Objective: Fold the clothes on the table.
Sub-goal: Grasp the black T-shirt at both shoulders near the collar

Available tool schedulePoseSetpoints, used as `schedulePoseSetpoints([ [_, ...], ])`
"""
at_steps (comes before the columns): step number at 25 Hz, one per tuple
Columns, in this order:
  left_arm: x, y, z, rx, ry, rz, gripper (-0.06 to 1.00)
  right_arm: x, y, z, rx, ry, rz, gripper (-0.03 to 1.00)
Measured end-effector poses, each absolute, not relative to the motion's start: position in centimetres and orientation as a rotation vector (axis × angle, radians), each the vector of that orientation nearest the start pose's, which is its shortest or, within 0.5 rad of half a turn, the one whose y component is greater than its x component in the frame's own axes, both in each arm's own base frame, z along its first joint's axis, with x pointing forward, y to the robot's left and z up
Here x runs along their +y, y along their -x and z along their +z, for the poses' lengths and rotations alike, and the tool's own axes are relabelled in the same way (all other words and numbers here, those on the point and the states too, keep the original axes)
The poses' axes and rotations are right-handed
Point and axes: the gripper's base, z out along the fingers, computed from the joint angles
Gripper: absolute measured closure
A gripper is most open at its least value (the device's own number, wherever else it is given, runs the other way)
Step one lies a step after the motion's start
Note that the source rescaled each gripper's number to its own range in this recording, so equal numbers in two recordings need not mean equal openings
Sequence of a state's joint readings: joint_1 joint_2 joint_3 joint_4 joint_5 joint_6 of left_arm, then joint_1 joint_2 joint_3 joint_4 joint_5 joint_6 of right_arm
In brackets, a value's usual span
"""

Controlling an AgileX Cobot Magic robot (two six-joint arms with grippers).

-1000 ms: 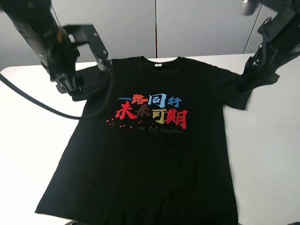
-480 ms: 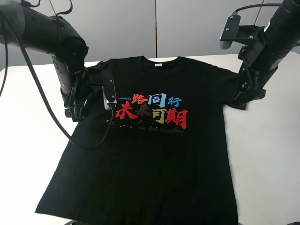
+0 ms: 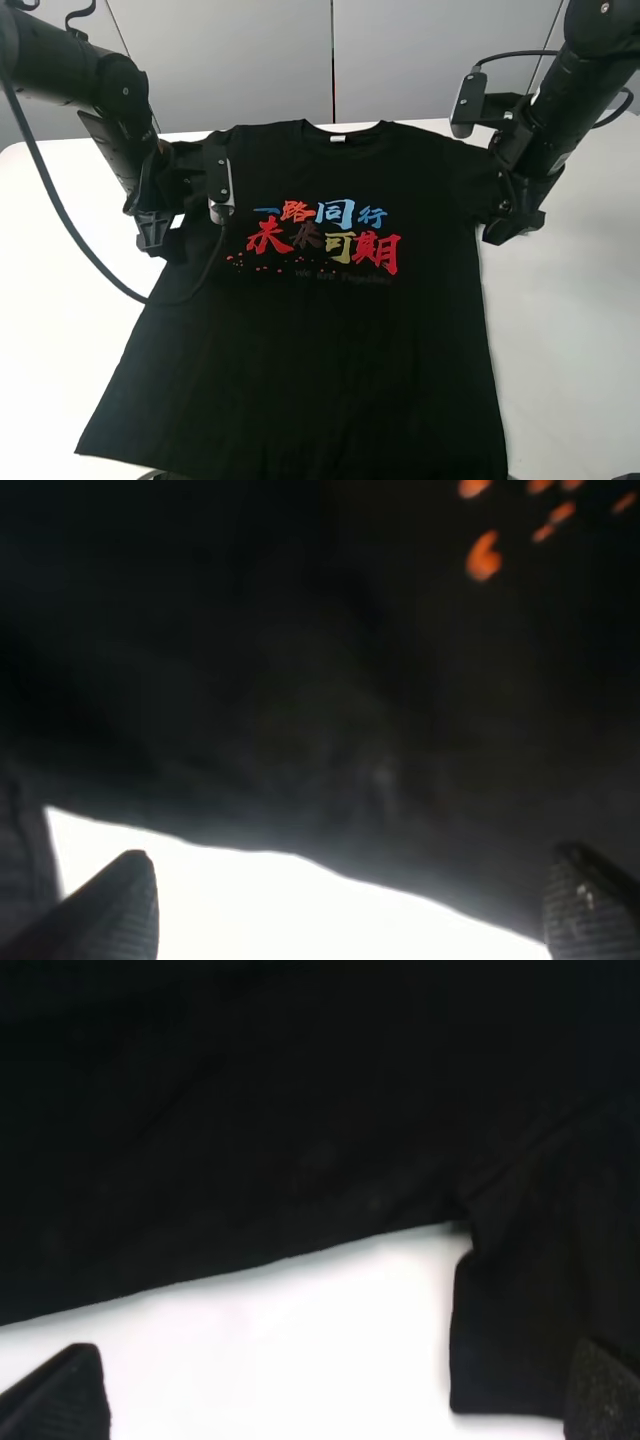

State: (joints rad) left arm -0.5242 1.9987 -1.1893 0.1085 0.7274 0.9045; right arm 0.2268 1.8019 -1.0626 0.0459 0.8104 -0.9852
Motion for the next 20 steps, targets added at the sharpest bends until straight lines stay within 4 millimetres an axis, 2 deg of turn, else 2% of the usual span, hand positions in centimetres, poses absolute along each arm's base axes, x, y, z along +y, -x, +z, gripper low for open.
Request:
schedulePoseSetpoints([
  [10,-18.7,-34.3,9.8,2.213,-2.090,0.104,-0.06,7.7,-32.5,14.3,2.448,1.771,-0.033,-0.01],
  [15,-18.9,-34.3,9.7,2.156,-2.153,0.084,-0.05,7.8,-32.7,13.5,2.441,1.780,-0.037,-0.01],
  [17,-18.9,-34.2,9.7,2.145,-2.170,0.082,0.02,7.8,-32.8,13.3,2.443,1.773,-0.032,-0.01],
  [20,-18.8,-34.2,9.7,2.129,-2.193,0.082,0.23,8.1,-32.9,13.3,2.445,1.729,-0.005,-0.01],
])
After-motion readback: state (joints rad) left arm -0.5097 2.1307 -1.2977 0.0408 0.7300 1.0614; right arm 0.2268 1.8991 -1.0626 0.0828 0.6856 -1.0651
